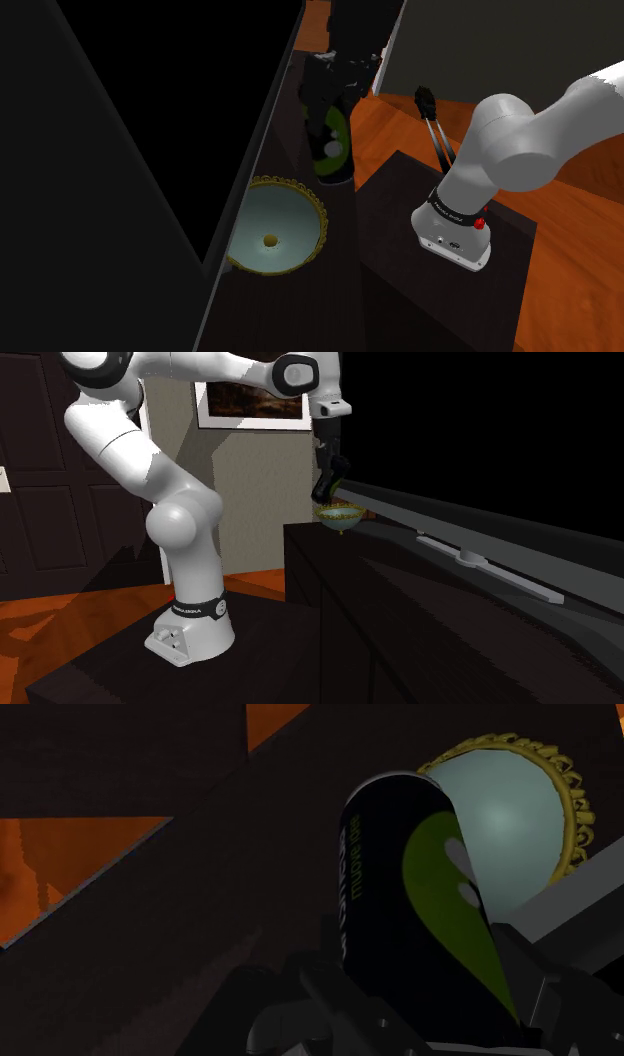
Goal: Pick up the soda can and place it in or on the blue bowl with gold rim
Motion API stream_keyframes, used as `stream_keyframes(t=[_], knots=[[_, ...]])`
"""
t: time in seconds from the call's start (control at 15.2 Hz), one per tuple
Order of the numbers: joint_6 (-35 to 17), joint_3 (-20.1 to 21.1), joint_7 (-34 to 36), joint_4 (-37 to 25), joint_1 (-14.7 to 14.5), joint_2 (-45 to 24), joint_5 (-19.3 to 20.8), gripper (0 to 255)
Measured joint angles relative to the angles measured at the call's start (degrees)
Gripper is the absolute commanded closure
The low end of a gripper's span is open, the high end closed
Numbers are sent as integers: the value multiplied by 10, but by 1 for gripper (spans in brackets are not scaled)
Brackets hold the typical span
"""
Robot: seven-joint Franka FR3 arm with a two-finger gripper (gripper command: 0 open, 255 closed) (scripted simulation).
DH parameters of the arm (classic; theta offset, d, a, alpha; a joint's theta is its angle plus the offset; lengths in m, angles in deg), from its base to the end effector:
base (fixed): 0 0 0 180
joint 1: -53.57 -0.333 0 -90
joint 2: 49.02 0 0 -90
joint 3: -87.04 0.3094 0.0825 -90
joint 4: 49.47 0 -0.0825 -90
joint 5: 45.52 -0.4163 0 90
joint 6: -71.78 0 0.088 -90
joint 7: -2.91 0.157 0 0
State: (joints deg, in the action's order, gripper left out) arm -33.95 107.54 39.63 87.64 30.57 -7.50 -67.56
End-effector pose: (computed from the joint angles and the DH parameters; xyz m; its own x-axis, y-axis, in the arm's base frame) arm 0.2569 0.3199 0.5021 0.9992 -0.0294 0.0283 -0.0230 -0.9787 -0.2042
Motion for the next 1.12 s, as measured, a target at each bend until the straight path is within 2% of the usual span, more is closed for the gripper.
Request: stream_keyframes(t=[0.46, 0.53, 0.79, 1.12], knots=[[-46, 90, 79, -106, 17, -134, 11, 255], [-25, 101, 91, -128, 23, -156, 19, 255], [-28, 122, 101, -128, 28, -173, 20, 255], [-68, 133, 94, -100, 33, -166, 10, 255]])
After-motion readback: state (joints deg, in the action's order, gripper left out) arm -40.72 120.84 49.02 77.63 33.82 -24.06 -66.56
